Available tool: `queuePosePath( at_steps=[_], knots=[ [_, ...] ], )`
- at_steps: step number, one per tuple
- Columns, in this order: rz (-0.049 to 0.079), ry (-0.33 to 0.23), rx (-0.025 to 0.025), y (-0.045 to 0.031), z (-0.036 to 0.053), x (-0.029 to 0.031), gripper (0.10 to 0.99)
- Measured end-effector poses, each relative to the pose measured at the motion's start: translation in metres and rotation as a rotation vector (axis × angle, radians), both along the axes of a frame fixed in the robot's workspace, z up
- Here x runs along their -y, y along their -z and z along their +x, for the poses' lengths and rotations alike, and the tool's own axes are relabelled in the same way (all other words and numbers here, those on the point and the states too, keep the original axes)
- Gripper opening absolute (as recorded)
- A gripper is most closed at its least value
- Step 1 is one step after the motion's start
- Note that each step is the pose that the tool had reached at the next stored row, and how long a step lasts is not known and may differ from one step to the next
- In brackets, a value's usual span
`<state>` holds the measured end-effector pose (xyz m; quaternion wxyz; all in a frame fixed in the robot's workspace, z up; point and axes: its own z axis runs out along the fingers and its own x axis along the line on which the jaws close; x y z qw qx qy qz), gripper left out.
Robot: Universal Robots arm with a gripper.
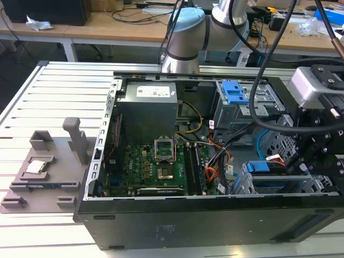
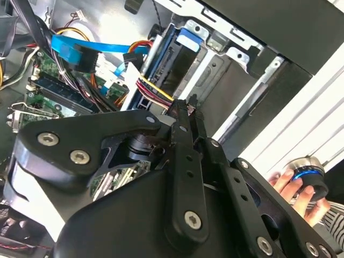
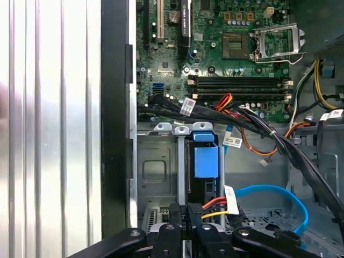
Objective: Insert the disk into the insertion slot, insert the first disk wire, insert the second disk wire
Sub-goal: 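Insert the first disk wire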
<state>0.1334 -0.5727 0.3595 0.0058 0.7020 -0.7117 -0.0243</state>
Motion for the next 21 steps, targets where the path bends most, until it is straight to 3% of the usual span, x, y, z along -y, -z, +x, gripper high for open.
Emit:
queuePosePath(
  at_steps=[14,21],
  knots=[
    [0.000,0.000,-0.0015,0.0017,0.0191,0.0006,0.165],
    [0.002,0.000,-0.0017,0.0064,0.0201,-0.0012,0.165]
  ],
)
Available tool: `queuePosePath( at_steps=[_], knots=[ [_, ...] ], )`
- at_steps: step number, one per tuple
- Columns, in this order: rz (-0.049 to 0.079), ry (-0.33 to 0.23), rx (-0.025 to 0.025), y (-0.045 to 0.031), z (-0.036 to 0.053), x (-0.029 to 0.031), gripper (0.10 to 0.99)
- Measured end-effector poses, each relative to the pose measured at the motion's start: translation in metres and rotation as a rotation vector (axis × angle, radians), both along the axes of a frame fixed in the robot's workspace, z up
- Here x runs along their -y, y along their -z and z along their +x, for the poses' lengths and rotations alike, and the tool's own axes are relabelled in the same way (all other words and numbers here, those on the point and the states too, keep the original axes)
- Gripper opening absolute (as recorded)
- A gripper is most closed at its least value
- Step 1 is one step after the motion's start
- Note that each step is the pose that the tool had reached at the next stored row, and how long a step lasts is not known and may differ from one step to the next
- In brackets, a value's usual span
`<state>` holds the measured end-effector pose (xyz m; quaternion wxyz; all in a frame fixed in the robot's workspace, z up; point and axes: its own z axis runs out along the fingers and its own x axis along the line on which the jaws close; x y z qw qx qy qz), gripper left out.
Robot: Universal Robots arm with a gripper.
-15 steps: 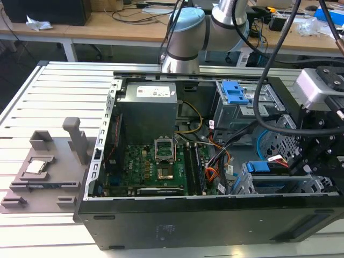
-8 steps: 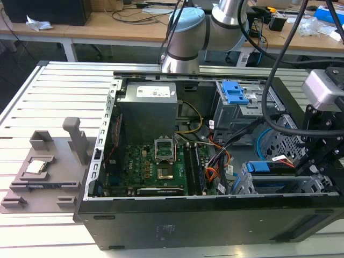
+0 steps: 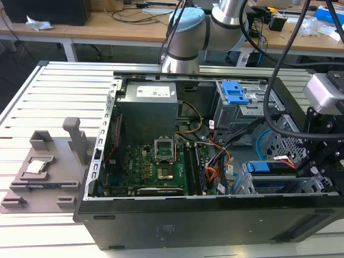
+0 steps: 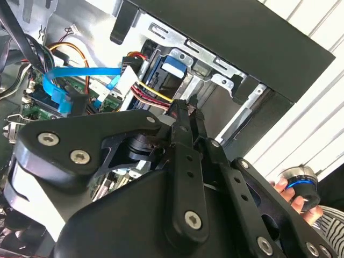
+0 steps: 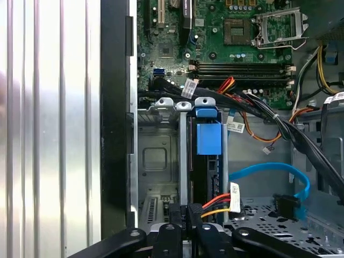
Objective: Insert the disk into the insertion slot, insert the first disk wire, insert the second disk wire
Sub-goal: 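Insert the first disk wire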
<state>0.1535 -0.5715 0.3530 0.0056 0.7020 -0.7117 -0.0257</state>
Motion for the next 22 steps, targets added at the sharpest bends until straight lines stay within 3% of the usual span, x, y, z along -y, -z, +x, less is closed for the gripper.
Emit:
queuePosePath(
  at_steps=[2,4,6,22],
  knots=[
    [0.005,0.000,0.0000,0.0002,-0.0033,-0.0077,0.165],
    [0.020,0.000,0.0000,0.0015,-0.0052,-0.0197,0.165],
    [0.031,0.000,0.0000,0.0029,-0.0056,-0.0243,0.165],
    [0.027,0.000,0.0000,0.0107,-0.0057,-0.0245,0.165]
  ],
)
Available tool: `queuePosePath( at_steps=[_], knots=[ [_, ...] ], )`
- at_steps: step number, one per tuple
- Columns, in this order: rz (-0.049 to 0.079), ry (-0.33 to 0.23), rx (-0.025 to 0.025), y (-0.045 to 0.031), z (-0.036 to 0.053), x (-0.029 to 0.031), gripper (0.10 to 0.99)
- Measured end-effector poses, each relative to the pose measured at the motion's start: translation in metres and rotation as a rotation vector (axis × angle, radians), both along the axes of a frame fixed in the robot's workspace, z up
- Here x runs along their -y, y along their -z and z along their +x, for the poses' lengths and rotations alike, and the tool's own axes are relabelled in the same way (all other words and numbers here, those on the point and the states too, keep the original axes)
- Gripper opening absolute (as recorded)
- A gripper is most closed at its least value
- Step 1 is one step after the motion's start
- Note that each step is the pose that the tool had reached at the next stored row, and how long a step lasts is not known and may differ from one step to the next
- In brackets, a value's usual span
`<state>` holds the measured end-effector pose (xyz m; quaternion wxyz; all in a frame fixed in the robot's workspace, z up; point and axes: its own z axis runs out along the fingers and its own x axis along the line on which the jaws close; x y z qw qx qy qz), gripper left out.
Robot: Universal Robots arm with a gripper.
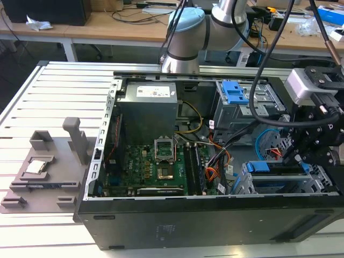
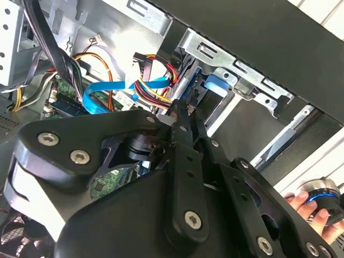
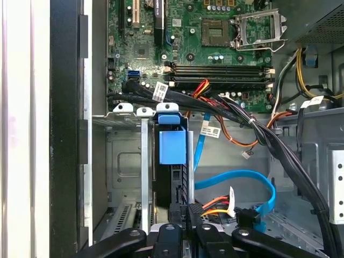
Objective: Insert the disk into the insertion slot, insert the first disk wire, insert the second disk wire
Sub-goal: 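Insert the first disk wire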
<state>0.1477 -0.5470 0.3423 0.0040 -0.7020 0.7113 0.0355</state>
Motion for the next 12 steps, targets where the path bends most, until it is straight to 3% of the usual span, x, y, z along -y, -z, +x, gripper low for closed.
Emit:
queuePosePath(
  at_steps=[12],
  knots=[
    [0.000,0.000,0.0000,0.0064,0.0033,-0.0001,0.165]
  ],
)
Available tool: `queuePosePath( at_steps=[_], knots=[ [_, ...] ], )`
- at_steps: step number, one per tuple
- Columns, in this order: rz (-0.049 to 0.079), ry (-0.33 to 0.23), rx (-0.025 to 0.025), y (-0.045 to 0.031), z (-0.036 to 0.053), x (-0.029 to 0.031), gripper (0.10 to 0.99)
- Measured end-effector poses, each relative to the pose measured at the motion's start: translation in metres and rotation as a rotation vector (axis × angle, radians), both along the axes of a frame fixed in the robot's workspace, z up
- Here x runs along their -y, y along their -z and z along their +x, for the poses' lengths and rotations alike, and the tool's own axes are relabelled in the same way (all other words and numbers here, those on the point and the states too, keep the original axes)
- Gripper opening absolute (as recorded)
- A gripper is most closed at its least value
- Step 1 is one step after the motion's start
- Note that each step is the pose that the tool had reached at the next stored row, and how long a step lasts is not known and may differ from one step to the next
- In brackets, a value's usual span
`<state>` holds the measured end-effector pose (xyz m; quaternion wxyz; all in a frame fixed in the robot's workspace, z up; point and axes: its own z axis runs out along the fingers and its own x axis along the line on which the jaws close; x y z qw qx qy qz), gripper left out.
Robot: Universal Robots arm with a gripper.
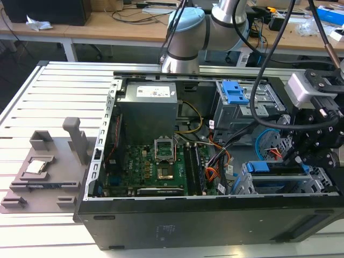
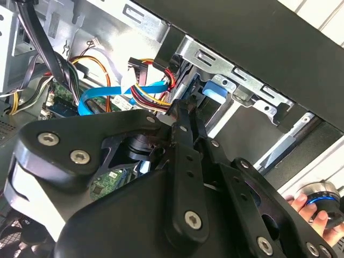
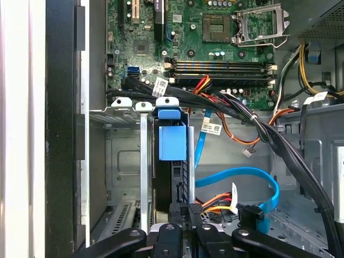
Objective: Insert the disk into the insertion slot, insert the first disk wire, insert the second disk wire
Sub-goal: 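Insert the first disk wire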
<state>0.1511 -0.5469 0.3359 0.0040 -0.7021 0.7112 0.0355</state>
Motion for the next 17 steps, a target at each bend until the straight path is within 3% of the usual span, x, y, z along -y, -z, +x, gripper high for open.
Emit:
queuePosePath(
  at_steps=[4,5,8,16,17],
  knots=[
    [0.003,0.000,-0.0003,0.0014,-0.0001,0.0000,0.176],
    [0.000,0.000,0.0000,0.0005,-0.0001,0.0000,0.239],
    [0.000,0.000,0.0000,-0.0022,-0.0001,0.0000,0.239],
    [0.000,0.000,0.0000,-0.0316,-0.0001,-0.0008,0.239],
    [0.000,0.000,0.0000,-0.0351,-0.0001,-0.0017,0.161]
  ],
)
